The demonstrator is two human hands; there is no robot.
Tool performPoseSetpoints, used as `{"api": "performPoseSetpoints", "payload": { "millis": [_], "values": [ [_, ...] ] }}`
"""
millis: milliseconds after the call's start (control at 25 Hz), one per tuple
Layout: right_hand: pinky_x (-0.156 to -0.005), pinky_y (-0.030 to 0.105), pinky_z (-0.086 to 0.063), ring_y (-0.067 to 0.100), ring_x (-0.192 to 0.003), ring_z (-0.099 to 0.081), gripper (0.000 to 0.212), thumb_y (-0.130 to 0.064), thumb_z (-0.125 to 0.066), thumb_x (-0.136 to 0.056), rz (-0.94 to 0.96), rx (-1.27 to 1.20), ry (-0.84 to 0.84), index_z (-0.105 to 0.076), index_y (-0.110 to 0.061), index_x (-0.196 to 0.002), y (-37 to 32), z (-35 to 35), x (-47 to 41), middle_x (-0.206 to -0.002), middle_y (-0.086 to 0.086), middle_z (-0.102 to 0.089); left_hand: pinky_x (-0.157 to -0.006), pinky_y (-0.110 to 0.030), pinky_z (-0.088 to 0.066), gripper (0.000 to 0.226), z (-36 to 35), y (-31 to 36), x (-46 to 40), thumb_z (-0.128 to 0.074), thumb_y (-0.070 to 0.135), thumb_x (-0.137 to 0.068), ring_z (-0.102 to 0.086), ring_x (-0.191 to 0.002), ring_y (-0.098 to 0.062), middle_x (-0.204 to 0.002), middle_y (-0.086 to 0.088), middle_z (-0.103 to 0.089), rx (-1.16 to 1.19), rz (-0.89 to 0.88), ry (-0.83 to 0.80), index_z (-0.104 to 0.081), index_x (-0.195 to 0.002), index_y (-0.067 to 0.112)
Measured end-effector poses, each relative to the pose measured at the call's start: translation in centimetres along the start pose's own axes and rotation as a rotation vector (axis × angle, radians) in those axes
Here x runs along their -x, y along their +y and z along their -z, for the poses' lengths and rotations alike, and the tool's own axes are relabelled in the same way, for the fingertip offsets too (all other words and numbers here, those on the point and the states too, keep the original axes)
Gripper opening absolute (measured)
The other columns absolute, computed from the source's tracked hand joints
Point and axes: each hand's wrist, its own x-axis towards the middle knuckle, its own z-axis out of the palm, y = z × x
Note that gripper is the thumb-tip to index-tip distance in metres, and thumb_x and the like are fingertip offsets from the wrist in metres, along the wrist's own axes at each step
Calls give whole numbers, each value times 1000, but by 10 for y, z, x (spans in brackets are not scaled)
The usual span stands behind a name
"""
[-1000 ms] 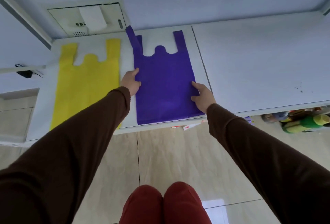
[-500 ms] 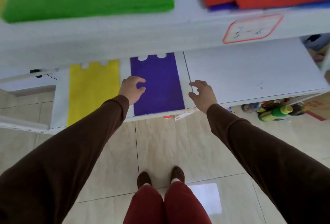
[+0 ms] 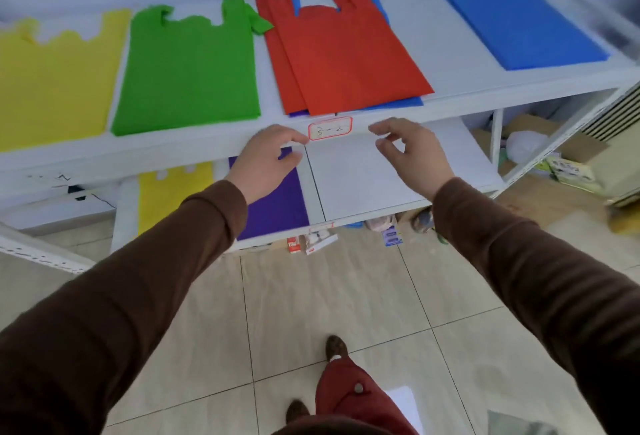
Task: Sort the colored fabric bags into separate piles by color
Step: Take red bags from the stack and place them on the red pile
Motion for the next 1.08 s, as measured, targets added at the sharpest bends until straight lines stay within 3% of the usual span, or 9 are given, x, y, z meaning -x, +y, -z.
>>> {"api": "performPoseSetpoints", "payload": {
  "millis": [80, 200, 320, 440, 560, 840, 960, 1080],
  "values": [
    [-80, 21, -42, 13, -93, -60, 24, -17, -59, -91, -3, -6, 44, -67, -21, -114, 4, 25, -25, -113, -4, -68, -91, -27, -42, 27, 9, 23, -26, -58, 19, -93, -51, -105, -10, -118, 5, -57, 20, 20, 52, -63, -120, 22],
    [-92, 28, -45, 20, -105, -58, 30, -17, -60, -91, -18, 29, 52, -64, -19, -121, 26, 46, -73, -120, 0, -65, -90, -29, -42, 35, 20, 29, -77, -60, 25, -93, -55, -111, -16, -127, -1, -57, -62, 159, 126, -57, -127, 19],
    [-105, 36, -39, 29, -124, -47, 41, -23, -58, -92, -83, 160, -10, -56, -20, -133, 53, 54, -127, -134, 5, -58, -99, -36, -42, 61, 20, 16, -129, -64, 36, -89, -54, -121, -30, -140, -13, -50, -154, 415, 88, -42, -141, 13],
    [-112, 36, -34, 29, -133, -44, 54, -27, -58, -93, -207, 102, -170, -44, -18, -145, 69, 50, -163, -146, 7, -50, -107, -39, -40, 83, 15, 7, -160, -72, 38, -83, -49, -128, -33, -146, -17, -45, -19, 605, 137, -29, -148, 7],
    [-112, 35, -35, 27, -133, -47, 56, -27, -59, -93, -215, -8, -212, -42, -17, -146, 73, 40, -177, -146, 8, -49, -104, -37, -42, 85, 12, 5, -177, -78, 27, -79, -54, -123, -31, -140, -15, -52, 26, 640, 186, -30, -146, 5],
    [-104, 39, -43, 28, -122, -55, 47, -30, -56, -93, -141, 18, -170, -48, -23, -140, 73, 27, -179, -137, 7, -58, -95, -41, -49, 62, 24, -2, -181, -71, 32, -81, -64, -105, -30, -120, -7, -67, -279, 539, 205, -48, -138, 22],
    [-104, 36, -42, 26, -122, -55, 48, -30, -57, -93, -184, 1, -179, -48, -22, -140, 71, 28, -181, -137, 7, -57, -91, -41, -53, 57, 35, 2, -182, -74, 28, -77, -68, -96, -25, -109, -6, -71, -90, 518, 221, -55, -130, 22],
    [-105, 35, -42, 22, -121, -55, 45, -30, -59, -93, -242, -120, -152, -52, -21, -137, 70, 29, -186, -137, 4, -57, -65, -32, -59, 52, 43, 18, -186, -71, 8, -83, -70, -79, -21, -106, -11, -69, 576, 623, 250, -46, -128, 16]
  ]
}}
